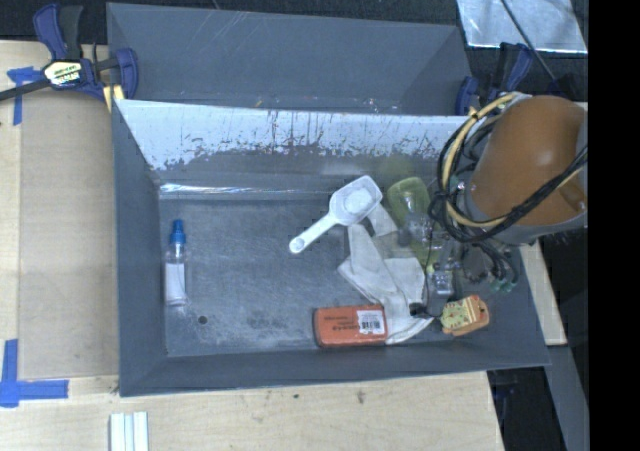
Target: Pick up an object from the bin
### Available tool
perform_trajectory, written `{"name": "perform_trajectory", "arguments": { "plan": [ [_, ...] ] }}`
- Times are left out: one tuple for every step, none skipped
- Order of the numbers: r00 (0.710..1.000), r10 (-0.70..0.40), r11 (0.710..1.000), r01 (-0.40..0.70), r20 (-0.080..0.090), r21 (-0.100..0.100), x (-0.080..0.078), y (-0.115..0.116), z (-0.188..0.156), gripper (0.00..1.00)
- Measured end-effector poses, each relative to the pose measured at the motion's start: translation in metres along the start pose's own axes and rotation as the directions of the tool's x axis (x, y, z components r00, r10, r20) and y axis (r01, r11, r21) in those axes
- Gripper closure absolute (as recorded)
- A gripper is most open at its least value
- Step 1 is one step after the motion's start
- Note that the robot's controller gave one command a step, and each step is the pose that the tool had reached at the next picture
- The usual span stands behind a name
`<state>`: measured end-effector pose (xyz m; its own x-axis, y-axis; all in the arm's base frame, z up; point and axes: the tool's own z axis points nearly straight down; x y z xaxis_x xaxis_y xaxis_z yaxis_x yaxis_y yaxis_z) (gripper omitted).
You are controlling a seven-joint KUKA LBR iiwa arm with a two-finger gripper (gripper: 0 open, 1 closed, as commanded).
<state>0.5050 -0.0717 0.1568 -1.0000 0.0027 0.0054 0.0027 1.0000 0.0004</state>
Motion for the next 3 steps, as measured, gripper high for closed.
{"name": "perform_trajectory", "arguments": {
  "plan": [
    [1.0,-0.003,1.0,0.003,0.009,0.001,-0.002,0.0,-0.005,0.0],
    [0.99,-0.138,0.99,0.138,0.01,0.003,0.015,-0.026,0.063,0.0],
    [0.973,-0.23,0.973,0.23,0.008,0.003,0.018,-0.015,0.061,0.0]
  ]
}}
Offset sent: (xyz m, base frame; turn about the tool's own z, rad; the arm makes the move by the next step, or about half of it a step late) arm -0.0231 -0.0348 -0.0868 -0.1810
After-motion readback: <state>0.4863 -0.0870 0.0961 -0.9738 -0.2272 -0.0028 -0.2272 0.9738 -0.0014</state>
